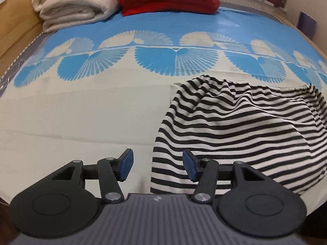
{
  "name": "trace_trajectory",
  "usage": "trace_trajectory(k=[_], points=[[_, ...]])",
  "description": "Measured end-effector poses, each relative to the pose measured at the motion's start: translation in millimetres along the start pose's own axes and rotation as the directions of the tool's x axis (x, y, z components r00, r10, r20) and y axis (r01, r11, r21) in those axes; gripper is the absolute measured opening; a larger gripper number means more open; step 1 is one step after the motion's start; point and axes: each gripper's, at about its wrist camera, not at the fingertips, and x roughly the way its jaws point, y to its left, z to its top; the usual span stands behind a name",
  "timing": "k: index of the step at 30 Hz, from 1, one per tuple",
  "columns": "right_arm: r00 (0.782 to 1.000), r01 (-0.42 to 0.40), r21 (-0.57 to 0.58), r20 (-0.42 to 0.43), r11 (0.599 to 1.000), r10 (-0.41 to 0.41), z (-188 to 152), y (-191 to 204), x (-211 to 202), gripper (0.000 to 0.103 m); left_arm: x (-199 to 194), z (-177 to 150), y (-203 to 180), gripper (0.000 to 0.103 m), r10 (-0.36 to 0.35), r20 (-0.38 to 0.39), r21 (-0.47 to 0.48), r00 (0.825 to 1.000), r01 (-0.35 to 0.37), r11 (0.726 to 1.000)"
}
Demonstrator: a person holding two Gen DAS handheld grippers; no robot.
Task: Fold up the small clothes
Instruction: 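Grasp the bundle edge with the left tool and tuck it under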
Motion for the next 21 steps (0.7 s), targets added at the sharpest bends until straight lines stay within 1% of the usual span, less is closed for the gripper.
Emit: trace_trajectory(k=[2,3,5,6,7,8,9,10,11,12,13,14,16,19,21], points=[[1.000,-0.016,-0.048,0.011,0.999,0.017,7,-1,-2,0.061,4,2,2,0.059,0.002,-0.006,-0.004,1.000,-0.002,1.000],[0.999,-0.007,-0.075,0.031,0.997,0.009,12,-3,-4,0.061,6,3,3,0.059,-0.001,-0.009,-0.004,1.000,0.001,1.000],[0.997,0.044,-0.110,0.067,0.993,-0.037,19,-7,-5,0.061,13,6,5,0.059,-0.015,-0.019,-0.006,1.000,0.015,1.000],[0.995,0.068,-0.090,0.074,0.994,-0.061,19,-13,-5,0.061,17,8,8,0.059,-0.026,-0.026,-0.015,0.999,0.026,1.000],[0.995,0.078,-0.035,0.070,0.996,-0.076,17,-20,-3,0.061,22,10,13,0.059,-0.041,-0.037,-0.032,0.998,0.039,0.999],[0.996,0.077,0.030,0.046,0.997,-0.078,17,-28,0,0.061,29,11,19,0.059,-0.063,-0.055,-0.063,0.996,0.060,0.996],[0.997,0.067,0.074,0.030,0.995,-0.069,16,-32,4,0.061,37,13,27,0.059,-0.103,-0.088,-0.112,0.991,0.093,0.989],[0.997,0.065,0.082,0.030,0.994,-0.067,15,-32,5,0.061,46,13,35,0.059,-0.154,-0.126,-0.171,0.980,0.131,0.977],[0.997,0.071,0.063,0.031,0.995,-0.073,14,-29,7,0.061,56,12,43,0.059,-0.209,-0.163,-0.234,0.964,0.168,0.958],[0.996,0.078,0.017,0.034,0.997,-0.078,13,-23,9,0.061,65,12,48,0.059,-0.252,-0.195,-0.285,0.948,0.191,0.939],[0.996,0.077,-0.027,0.036,0.997,-0.076,11,-19,11,0.061,73,12,50,0.060,-0.272,-0.218,-0.312,0.937,0.197,0.929],[0.997,0.074,-0.069,0.037,0.995,-0.071,10,-14,12,0.061,78,11,50,0.064,-0.273,-0.235,-0.317,0.933,0.192,0.929],[0.998,0.066,-0.104,0.026,0.992,-0.064,9,-10,17,0.061,91,11,45,0.068,-0.263,-0.276,-0.301,0.924,0.177,0.937],[0.997,0.073,-0.095,0.007,0.993,-0.073,10,-12,22,0.061,108,11,39,0.069,-0.271,-0.324,-0.299,0.906,0.174,0.938],[0.997,0.083,-0.072,0.002,0.994,-0.083,12,-16,24,0.061,115,14,35,0.069,-0.287,-0.329,-0.311,0.900,0.183,0.932]])
